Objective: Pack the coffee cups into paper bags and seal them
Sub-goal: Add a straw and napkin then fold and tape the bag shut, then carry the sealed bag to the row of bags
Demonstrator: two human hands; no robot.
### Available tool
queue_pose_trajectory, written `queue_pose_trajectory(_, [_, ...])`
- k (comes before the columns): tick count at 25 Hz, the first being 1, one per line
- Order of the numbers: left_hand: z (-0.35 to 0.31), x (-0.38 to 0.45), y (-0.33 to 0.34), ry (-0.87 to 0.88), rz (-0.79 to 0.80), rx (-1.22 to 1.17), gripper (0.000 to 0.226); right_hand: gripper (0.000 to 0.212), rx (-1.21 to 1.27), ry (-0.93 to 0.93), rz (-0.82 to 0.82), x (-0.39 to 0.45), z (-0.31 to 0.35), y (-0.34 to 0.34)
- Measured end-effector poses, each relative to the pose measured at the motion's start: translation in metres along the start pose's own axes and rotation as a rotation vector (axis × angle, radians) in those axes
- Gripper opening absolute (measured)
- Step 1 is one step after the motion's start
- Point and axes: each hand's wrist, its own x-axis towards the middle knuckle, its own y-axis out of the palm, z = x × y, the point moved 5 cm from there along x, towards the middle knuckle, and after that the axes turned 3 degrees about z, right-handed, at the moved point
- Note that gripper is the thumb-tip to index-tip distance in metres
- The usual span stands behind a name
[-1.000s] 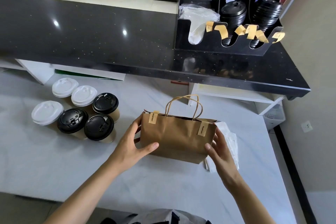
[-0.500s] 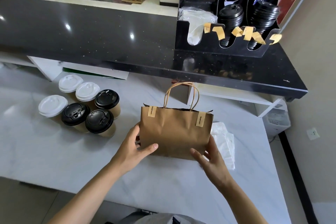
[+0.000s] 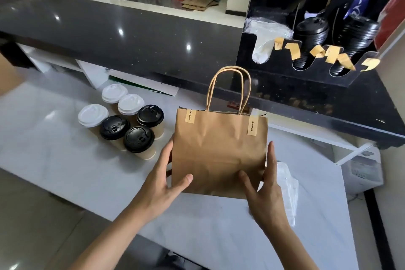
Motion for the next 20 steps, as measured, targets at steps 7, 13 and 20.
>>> queue_pose_trajectory(7, [-0.015, -0.029, -0.034, 0.034, -0.165, 0.040, 0.101, 0.085, -0.006, -0.115, 0.080, 0.007, 0.046, 0.021])
queue_pose_trajectory(13, [-0.022, -0.069, -0.094, 0.026, -0.294, 0.046, 0.101, 0.094, 0.015, -0.205, 0.174, 0.000, 0.101, 0.070])
queue_pose_trajectory(20, [-0.012, -0.144, -0.191, -0.020, -0.465, 0.054, 0.110, 0.092, 0.108, -0.297, 0.312, -0.029, 0.167, 0.165])
